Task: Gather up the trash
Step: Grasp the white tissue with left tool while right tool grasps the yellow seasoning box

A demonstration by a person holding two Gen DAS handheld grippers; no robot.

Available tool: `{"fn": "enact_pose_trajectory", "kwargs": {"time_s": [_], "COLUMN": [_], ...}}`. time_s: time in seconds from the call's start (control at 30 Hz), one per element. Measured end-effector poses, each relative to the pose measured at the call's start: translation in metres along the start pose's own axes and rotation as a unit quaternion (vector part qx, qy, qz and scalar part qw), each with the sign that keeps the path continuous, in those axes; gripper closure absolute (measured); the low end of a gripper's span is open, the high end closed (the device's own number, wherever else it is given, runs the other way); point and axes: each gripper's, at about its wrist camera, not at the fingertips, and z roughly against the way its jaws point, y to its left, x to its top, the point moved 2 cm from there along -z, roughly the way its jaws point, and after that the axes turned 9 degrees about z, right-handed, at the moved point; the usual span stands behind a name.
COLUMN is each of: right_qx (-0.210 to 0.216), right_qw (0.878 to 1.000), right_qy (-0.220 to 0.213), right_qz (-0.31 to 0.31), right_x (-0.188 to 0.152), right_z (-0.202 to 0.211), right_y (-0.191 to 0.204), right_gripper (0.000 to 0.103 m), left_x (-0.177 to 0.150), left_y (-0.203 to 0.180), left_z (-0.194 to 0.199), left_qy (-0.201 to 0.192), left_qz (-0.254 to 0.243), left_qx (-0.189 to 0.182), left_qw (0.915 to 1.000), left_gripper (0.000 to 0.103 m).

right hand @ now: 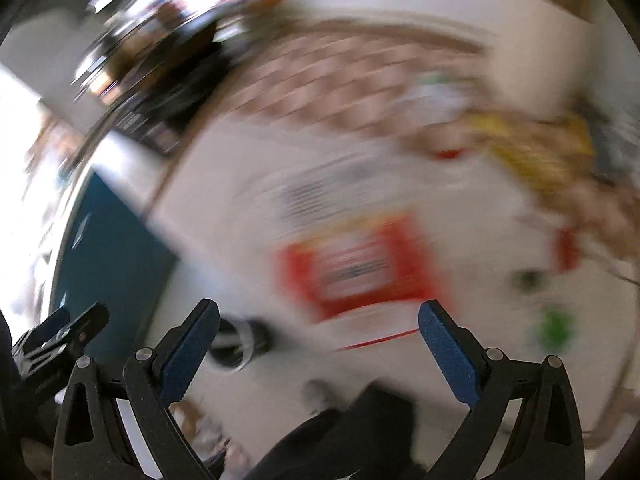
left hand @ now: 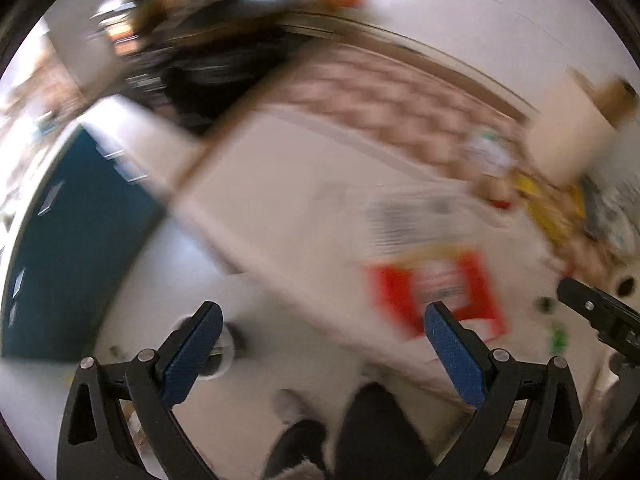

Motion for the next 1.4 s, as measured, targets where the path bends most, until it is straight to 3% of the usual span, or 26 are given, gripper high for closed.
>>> {"fn": "enact_pose_trajectory", "kwargs": {"time_s": [0.1, 0.2, 0.27, 0.3, 0.4, 0.53, 0.6, 0.67, 0.8, 0.93, 1.4], "right_qx": [-0.042, -0.072, -0.082, -0.087, -0.094, -0.098, -0.098, -0.101, -0.086, -0.075, -0.06], "right_qw": [0.998, 0.995, 0.994, 0.994, 0.993, 0.993, 0.993, 0.992, 0.993, 0.993, 0.992], "right_qy": [0.008, 0.021, 0.034, 0.043, 0.058, 0.066, 0.069, 0.073, 0.084, 0.093, 0.111], "right_qz": [-0.049, -0.059, -0.056, -0.054, -0.038, -0.011, 0.009, 0.021, 0.021, 0.021, 0.016], "right_x": [0.013, 0.026, 0.033, 0.036, 0.049, 0.072, 0.083, 0.092, 0.105, 0.108, 0.127], "right_z": [0.009, 0.004, -0.002, -0.007, -0.025, -0.053, -0.066, -0.076, -0.098, -0.111, -0.148], "right_y": [-0.098, -0.166, -0.2, -0.215, -0.245, -0.26, -0.262, -0.266, -0.27, -0.274, -0.281], "right_gripper": [0.002, 0.002, 0.002, 0.002, 0.002, 0.002, 0.002, 0.002, 0.002, 0.002, 0.002], "left_x": [0.014, 0.024, 0.028, 0.03, 0.037, 0.045, 0.045, 0.044, 0.041, 0.042, 0.051], "left_y": [-0.076, -0.142, -0.169, -0.182, -0.212, -0.237, -0.244, -0.248, -0.258, -0.269, -0.263], "left_z": [-0.036, -0.08, -0.099, -0.11, -0.137, -0.159, -0.169, -0.173, -0.17, -0.172, -0.172], "left_qy": [0.044, 0.09, 0.106, 0.111, 0.117, 0.104, 0.101, 0.092, 0.069, 0.062, 0.061], "left_qz": [-0.027, -0.034, -0.034, -0.034, -0.044, -0.068, -0.081, -0.088, -0.106, -0.108, -0.111], "left_qx": [-0.035, -0.057, -0.058, -0.056, -0.041, -0.021, -0.009, -0.003, -0.011, -0.015, -0.02], "left_qw": [0.998, 0.9937, 0.9921, 0.9916, 0.9913, 0.992, 0.9915, 0.9919, 0.9919, 0.9921, 0.9918], "left_gripper": [0.001, 0.002, 0.005, 0.014, 0.022, 0.024, 0.04, 0.046, 0.07, 0.085, 0.098]}}
